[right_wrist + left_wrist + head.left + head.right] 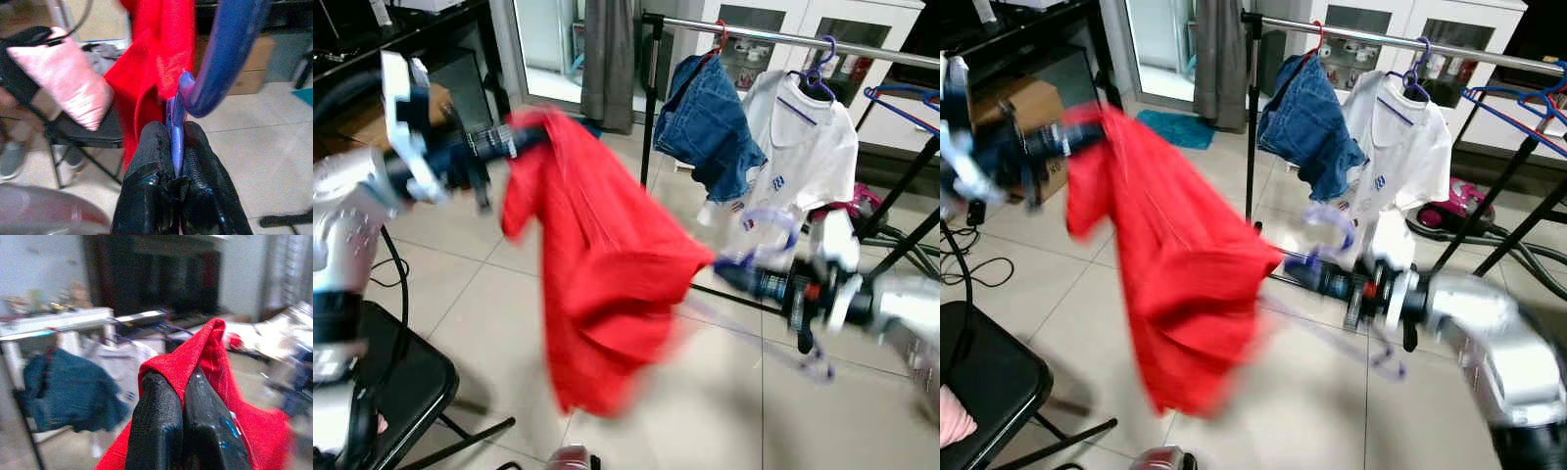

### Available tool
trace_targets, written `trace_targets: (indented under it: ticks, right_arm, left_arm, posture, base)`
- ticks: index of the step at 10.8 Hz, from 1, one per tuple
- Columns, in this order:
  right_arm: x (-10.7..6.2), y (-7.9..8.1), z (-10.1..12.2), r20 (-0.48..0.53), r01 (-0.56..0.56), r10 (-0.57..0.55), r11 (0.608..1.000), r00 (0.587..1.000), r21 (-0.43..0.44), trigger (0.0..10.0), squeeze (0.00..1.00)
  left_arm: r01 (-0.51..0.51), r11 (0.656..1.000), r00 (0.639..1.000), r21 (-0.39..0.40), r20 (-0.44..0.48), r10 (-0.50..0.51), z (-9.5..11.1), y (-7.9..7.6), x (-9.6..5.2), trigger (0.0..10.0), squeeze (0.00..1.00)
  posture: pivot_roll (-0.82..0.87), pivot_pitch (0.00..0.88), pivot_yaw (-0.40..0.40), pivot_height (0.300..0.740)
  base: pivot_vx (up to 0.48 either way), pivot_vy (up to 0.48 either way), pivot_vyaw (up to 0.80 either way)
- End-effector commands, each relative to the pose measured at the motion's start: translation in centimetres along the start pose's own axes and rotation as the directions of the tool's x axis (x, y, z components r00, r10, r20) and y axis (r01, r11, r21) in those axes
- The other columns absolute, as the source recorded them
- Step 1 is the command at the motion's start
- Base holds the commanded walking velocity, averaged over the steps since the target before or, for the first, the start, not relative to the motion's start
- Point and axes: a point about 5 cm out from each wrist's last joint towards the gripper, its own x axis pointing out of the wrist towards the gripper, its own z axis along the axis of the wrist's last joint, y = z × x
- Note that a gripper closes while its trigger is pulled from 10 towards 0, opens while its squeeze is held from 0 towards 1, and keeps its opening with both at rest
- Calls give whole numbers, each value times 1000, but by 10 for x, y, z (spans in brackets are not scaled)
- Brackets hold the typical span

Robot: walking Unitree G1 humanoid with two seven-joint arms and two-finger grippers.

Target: Hang hanger

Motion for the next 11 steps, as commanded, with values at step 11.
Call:
trace_targets:
  ticks: [11]
  right_arm:
    - [20, 13, 25, 321, 17, -38, 998, 946, 68, 10000, 0]
  left_arm:
    - [-212, 972, 977, 98, 22, 211, 9, 29, -3, 0, 0]
  posture:
    - [181, 0, 43, 740]
  base:
    - [0, 0, 0]
